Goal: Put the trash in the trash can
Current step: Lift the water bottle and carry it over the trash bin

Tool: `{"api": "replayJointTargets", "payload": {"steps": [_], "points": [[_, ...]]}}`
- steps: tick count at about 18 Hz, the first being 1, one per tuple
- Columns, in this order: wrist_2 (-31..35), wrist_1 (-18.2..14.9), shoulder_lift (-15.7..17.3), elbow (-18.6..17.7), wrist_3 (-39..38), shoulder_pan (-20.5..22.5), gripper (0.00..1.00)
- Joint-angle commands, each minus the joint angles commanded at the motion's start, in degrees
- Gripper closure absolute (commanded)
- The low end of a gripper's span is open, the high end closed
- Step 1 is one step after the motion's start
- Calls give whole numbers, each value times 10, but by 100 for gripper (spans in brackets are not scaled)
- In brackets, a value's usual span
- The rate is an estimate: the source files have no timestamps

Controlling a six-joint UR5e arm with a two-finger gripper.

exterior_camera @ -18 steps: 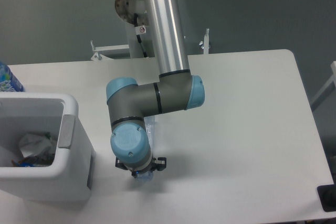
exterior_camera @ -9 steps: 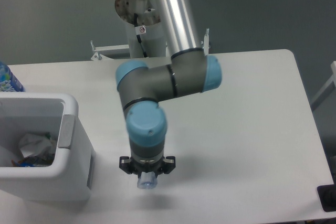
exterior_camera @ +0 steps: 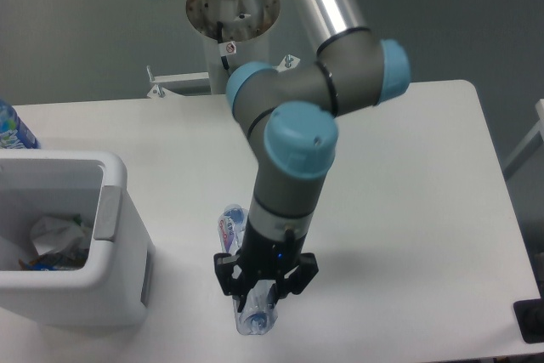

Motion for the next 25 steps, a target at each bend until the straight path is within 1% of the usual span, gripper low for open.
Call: {"api": "replayJointTargets", "payload": {"steps": [1,2,7,11,16,19,22,25], "points": [[-14,1,7,2,0,1,54],[-30,9,15,4,1,2,54],[-112,73,49,5,0,0,54],[-155,112,62,15,2,0,54],[-193,120,79,40,3,-2,54],[-210,127,86,43,3,-10,54],[-211,128,89,43,4,-33,54],[-211,147,84,40,7,-56,54]]}}
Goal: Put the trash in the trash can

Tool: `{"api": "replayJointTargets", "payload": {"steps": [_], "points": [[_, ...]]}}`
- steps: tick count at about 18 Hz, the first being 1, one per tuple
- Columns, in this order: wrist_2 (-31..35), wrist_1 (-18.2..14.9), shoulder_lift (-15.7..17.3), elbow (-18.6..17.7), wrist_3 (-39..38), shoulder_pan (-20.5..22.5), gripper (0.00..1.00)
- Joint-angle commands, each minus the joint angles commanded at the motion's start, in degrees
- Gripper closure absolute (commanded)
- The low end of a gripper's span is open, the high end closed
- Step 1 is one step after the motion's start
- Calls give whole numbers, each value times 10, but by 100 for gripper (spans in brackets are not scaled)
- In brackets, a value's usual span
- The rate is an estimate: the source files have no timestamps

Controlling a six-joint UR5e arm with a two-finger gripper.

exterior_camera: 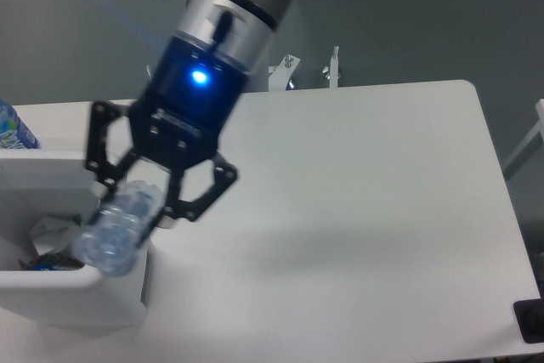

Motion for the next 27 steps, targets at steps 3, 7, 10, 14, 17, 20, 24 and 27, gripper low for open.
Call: {"api": "replayJointTargets", "payload": {"steps": [3,7,10,14,17,20,24,27], "points": [[0,2,0,-12,3,-38,54],[0,3,0,-22,13,-54,51],[0,4,0,-37,46,-62,43],[0,5,0,-47,77,-75,28],[1,5,4,-50,77,-77,19],[1,5,8,-57,80,-77,12],[4,4,9,-77,86,-49,0],[5,4,16,-122,110,6,0]]}}
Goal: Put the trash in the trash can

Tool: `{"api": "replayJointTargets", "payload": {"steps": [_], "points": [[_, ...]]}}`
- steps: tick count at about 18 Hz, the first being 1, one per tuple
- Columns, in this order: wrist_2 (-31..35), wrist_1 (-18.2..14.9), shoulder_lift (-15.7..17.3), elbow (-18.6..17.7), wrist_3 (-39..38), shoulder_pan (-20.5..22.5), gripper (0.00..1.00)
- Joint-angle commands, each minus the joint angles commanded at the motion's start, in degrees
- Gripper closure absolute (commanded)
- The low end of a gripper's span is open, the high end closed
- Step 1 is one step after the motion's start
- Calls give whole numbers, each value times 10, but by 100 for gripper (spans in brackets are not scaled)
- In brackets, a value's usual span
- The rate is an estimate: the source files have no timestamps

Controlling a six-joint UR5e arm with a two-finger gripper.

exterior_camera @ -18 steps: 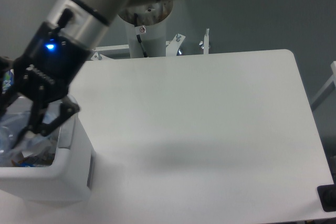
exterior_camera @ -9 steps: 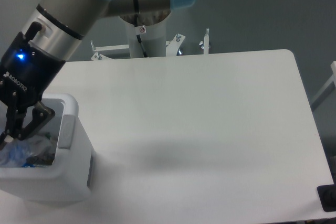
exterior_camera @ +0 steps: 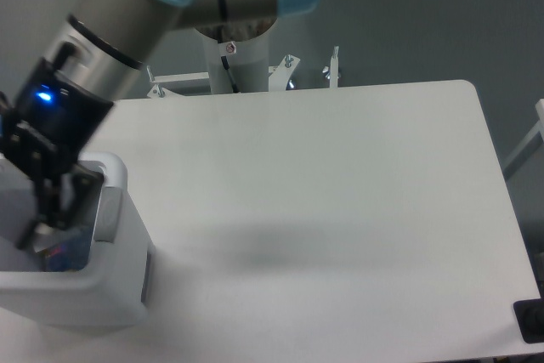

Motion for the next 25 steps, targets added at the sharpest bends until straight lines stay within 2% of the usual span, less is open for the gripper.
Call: {"api": "replayJointTargets", "payload": {"steps": [4,6,9,11,14,16,20,22,25], "points": [[1,-1,35,-81,71,87,0],[1,-1,44,-111,86,110,0],[10,-2,43,-125,93,146,0],[59,-3,36,-125,93,150,0],[185,-6,27,-135,94,144,0],[223,-6,11,-147,101,143,0],[287,-17,8,-189,229,143,0],[308,-37,16,-195,257,143,0],[367,-103,33,-187,260,133,0]]}}
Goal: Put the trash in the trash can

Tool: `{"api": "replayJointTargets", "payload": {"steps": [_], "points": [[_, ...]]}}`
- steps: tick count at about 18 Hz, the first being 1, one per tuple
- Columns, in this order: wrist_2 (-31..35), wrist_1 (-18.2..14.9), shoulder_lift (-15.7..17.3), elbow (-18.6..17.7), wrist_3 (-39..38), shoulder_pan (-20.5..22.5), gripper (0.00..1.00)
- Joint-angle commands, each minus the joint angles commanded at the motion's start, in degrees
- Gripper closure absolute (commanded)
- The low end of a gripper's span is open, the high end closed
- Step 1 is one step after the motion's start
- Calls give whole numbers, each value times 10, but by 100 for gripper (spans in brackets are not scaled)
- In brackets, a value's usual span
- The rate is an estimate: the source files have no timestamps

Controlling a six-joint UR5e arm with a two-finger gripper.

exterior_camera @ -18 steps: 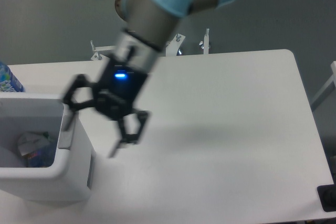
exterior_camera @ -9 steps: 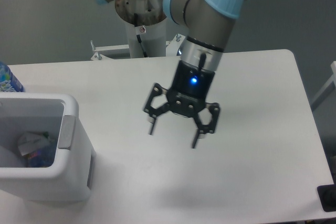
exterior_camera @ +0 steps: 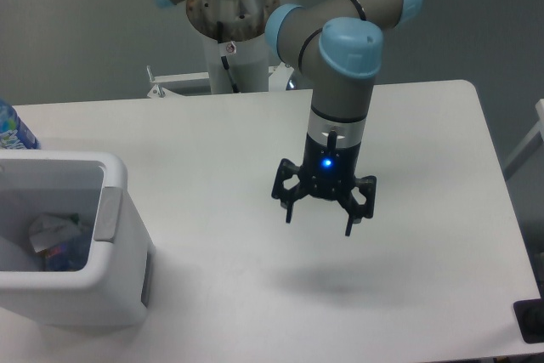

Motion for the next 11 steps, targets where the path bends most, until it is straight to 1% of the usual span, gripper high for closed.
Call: {"api": "replayJointTargets", "payload": {"steps": [2,4,6,8,11], "points": [[28,-24,-2,9,0,-21,0],[49,-27,-4,9,7,-35,0],[71,-26,-10,7,46,-44,0],[74,-26,-10,9,82,-55,0],[76,-23,-13,2,92,-55,0]]}}
